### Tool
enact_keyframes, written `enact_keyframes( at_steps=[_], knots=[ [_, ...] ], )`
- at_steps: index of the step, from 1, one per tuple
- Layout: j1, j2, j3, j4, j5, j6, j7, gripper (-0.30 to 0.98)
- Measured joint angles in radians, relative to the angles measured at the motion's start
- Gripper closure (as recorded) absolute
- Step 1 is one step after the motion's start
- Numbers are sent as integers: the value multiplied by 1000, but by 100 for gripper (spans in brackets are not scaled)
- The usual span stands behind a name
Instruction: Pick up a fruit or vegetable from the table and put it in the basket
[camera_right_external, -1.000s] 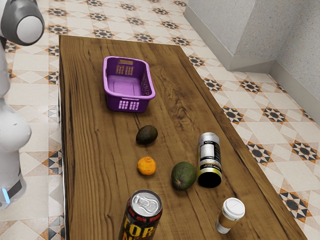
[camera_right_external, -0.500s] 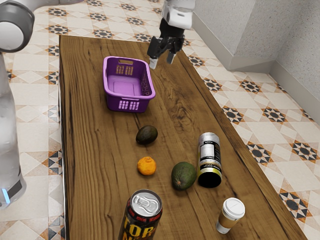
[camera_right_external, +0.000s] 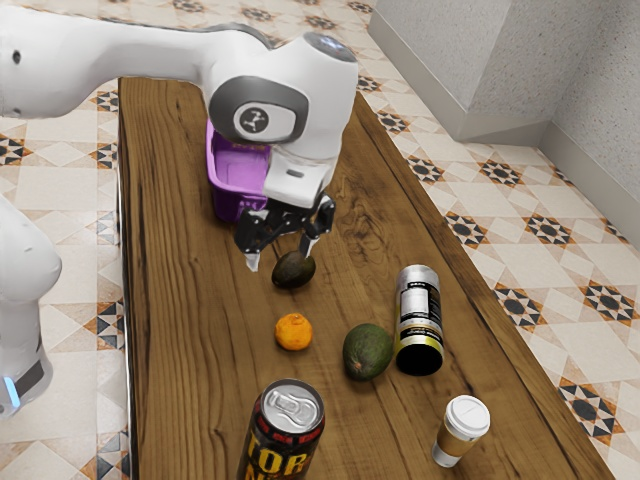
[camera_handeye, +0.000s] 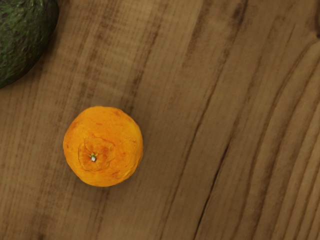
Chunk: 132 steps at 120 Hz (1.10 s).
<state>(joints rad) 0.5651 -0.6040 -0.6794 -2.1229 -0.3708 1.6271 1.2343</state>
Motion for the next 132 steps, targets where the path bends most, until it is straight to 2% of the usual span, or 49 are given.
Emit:
enact_keyframes(
  at_steps=[14, 37, 67, 105, 132],
  knots=[
    [122, -14, -159, 0, -93, 18, 21, 0],
    [289, -45, -312, 3, -197, 39, 48, 0],
    [432, -49, -426, 4, -256, 71, 72, 0],
    [545, -74, -513, 4, -293, 98, 91, 0],
    [589, -96, -561, 3, -312, 104, 101, 0]
  ],
)
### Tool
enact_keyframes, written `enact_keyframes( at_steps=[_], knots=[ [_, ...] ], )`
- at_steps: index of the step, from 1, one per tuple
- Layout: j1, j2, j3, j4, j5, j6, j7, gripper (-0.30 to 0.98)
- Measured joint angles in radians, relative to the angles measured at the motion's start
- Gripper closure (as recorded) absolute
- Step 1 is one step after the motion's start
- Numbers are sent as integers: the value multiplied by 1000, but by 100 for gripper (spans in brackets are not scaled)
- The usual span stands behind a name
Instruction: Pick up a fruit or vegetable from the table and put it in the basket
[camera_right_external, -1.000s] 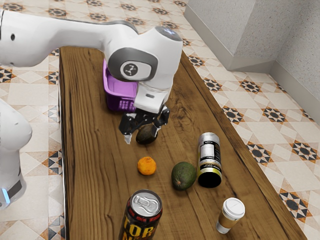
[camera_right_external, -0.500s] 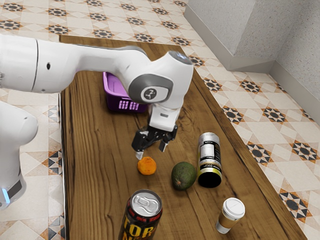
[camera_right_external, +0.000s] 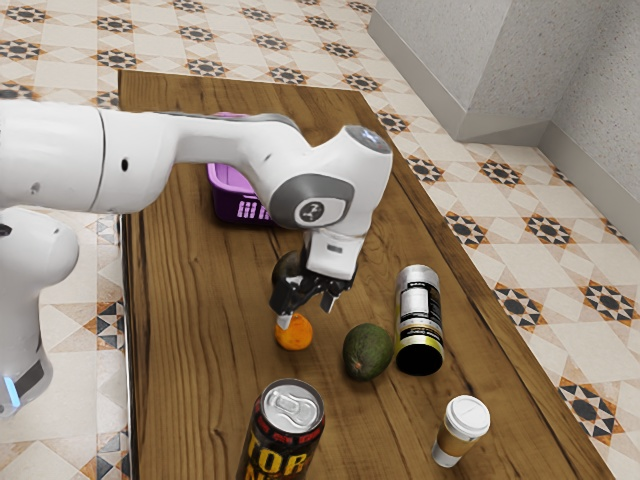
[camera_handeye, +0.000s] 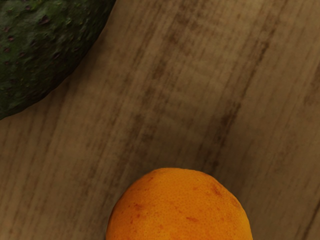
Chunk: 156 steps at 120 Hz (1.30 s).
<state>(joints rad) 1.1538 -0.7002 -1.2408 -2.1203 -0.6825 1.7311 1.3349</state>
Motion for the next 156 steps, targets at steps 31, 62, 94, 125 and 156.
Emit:
enact_keyframes(
  at_steps=[31, 62, 94, 125, 156],
  knots=[
    [49, -34, -52, -1, -31, 2, 8, 0],
    [65, -56, -66, -5, -47, -2, 14, 0],
    [72, -71, -67, -26, -67, -7, 21, 6],
    [88, -101, -99, -28, -111, -5, 30, 26],
    [106, -98, -115, -19, -140, 5, 40, 38]
  ],
)
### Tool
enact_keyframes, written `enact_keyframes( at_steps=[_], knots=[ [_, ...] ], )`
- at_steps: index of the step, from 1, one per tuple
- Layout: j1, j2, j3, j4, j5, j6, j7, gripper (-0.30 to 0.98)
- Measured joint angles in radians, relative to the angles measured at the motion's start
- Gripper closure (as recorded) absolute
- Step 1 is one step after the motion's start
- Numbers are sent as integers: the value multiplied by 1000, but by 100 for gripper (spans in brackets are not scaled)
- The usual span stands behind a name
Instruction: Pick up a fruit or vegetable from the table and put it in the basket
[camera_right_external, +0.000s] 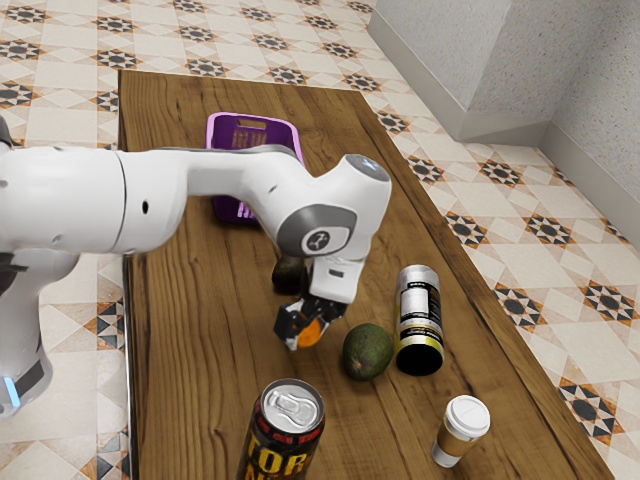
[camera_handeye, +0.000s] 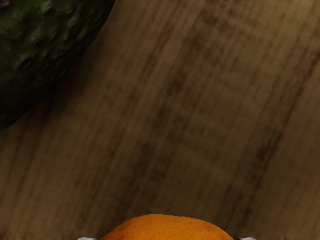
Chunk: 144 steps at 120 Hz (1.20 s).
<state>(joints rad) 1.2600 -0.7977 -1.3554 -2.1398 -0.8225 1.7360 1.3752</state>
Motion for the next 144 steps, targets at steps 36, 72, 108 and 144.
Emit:
enact_keyframes(
  at_steps=[36, 72, 108, 144],
  knots=[
    [11, 89, 390, 101, 106, -69, 37, 39],
    [179, 250, 598, 158, 337, -110, 75, 39],
    [189, 310, 651, 121, 441, -125, 98, 40],
    [213, 390, 710, 88, 520, -102, 114, 40]
  ],
)
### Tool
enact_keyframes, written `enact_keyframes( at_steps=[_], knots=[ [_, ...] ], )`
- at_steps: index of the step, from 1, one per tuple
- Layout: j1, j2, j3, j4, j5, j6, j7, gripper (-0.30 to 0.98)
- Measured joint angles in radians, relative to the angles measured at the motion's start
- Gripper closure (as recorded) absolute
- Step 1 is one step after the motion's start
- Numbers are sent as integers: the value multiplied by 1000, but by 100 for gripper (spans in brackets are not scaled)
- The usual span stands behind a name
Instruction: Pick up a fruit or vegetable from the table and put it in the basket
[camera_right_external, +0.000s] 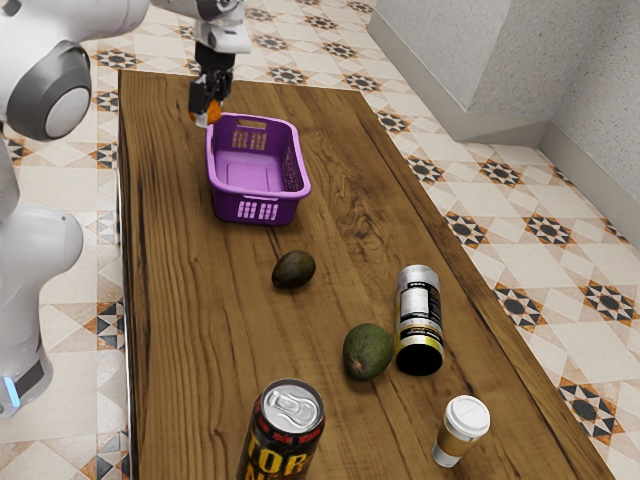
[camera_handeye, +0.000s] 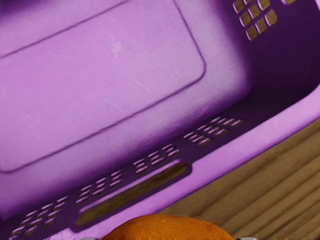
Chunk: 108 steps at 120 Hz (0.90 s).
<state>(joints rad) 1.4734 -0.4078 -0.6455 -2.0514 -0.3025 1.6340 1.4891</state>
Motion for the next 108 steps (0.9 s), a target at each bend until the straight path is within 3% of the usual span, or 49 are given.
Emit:
enact_keyframes(
  at_steps=[16, 30, 40, 78, 93, 108],
  knots=[
    [-17, 8, 1, -24, 18, 18, 4, 39],
    [-158, -39, 75, -69, 23, 24, 7, 39],
    [-197, -52, 88, -77, 21, 29, 8, 39],
    [-209, -47, -11, -76, -7, 63, 4, 39],
    [-192, -31, -81, -63, -2, 77, 1, 18],
    [-171, -24, -124, -42, 3, 84, -2, 7]
  ],
)
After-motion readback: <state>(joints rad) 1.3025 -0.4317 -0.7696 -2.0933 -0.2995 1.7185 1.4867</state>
